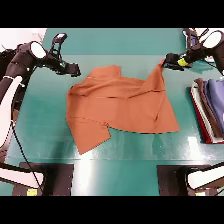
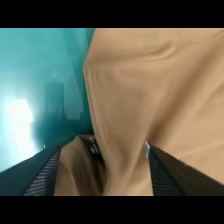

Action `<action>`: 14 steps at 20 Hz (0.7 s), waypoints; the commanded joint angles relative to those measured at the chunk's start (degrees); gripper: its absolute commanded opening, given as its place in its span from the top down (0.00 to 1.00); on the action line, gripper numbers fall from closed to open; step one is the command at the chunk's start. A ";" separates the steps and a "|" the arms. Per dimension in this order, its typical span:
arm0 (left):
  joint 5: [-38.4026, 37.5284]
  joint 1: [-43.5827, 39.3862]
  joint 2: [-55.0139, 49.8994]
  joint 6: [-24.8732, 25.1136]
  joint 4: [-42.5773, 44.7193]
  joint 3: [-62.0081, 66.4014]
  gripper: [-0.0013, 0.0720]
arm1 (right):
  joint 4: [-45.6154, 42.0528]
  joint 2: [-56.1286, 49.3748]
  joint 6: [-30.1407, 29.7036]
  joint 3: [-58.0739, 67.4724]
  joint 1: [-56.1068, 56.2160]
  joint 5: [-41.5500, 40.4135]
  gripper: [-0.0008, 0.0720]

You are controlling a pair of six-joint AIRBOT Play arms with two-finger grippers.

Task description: Fold the shirts.

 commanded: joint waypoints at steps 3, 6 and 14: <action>-14.16 7.67 5.40 -0.96 0.04 -1.16 0.48 | 6.43 6.23 -6.14 -1.25 -4.46 10.25 0.40; -14.62 12.28 14.10 -0.98 0.02 -13.42 0.48 | 6.47 15.63 -6.93 -11.61 -6.73 9.99 0.40; -1.29 13.35 23.37 0.79 -10.21 -49.27 0.26 | 7.50 33.97 -6.91 -35.58 -7.43 2.49 0.40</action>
